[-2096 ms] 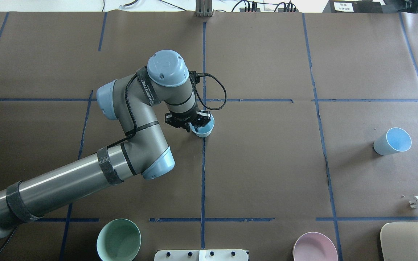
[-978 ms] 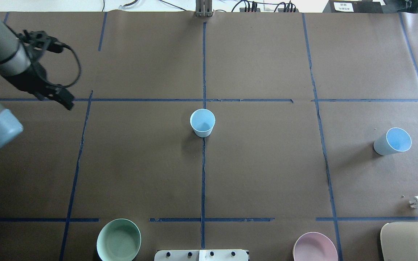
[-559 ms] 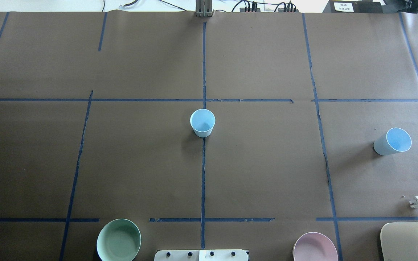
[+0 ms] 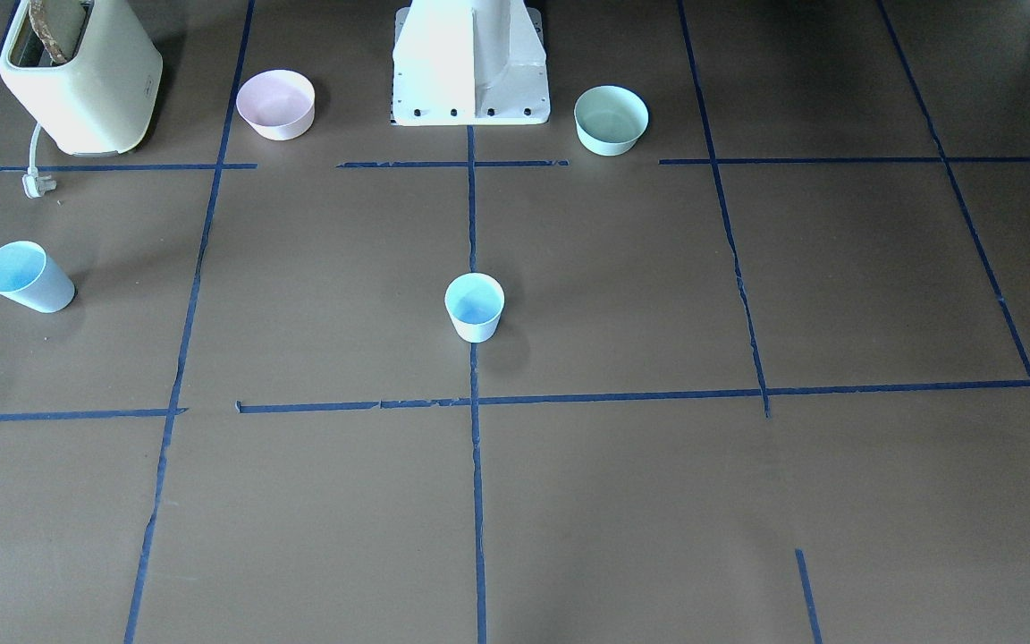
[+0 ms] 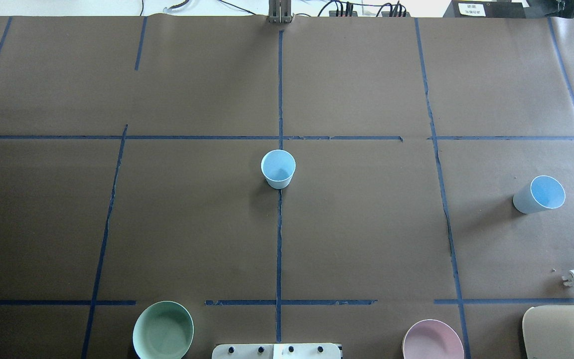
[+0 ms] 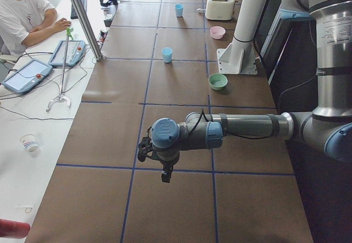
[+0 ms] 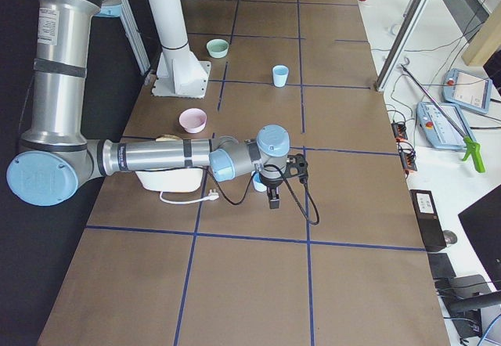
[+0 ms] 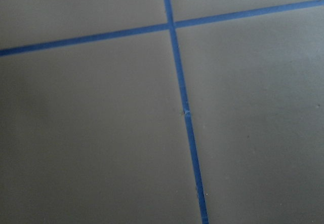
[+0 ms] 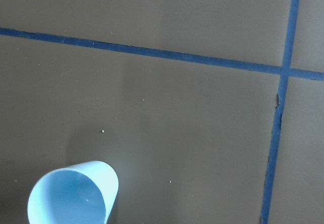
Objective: Stack blue cups with both arms
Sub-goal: 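Lower the right gripper onto the other light blue cup and grasp it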
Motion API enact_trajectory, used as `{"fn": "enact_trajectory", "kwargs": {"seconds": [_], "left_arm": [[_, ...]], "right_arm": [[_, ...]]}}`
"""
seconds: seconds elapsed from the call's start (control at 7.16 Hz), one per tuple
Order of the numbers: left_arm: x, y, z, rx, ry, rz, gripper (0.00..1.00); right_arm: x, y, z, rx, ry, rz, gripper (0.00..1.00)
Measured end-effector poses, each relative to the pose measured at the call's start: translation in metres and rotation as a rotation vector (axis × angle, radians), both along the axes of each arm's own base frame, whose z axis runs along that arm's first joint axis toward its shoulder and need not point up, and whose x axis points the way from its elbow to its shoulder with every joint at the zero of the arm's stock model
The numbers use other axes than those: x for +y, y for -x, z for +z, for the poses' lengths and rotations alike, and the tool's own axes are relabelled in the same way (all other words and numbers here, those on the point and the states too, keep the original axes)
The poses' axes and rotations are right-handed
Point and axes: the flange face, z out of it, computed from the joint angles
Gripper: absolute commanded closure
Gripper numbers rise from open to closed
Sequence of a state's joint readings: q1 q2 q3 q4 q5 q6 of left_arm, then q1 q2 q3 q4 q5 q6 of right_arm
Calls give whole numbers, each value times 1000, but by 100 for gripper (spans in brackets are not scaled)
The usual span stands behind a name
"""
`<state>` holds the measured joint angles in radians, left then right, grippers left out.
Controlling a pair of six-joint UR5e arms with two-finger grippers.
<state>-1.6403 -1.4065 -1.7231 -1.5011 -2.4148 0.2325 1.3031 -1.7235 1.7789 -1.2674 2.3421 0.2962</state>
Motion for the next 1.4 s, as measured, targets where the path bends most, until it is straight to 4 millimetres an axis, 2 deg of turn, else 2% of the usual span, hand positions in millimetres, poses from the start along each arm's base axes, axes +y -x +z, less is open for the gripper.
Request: {"fn": "enact_trajectory", "kwargs": {"seconds": [0.42,0.84,0.98,1.12,1.26,1.4], "left_arm": [[2,1,1,1,7,-8,0],[2,1,1,1,8,-9,0],[2,1,1,1,8,-9,0],[2,1,1,1,8,-9,0],[2,1,1,1,7,-9,0],[2,1,1,1,7,-8,0]], "right_arm": [[11,66,-15,-22,0,68,0],[28,82,7,12,31,51,1],[30,88,17,22,46,37,5],[31,96,25,32,58,22,53],[32,101,29,38,63,13,91],[33,104,31,41,66,9,91]]}}
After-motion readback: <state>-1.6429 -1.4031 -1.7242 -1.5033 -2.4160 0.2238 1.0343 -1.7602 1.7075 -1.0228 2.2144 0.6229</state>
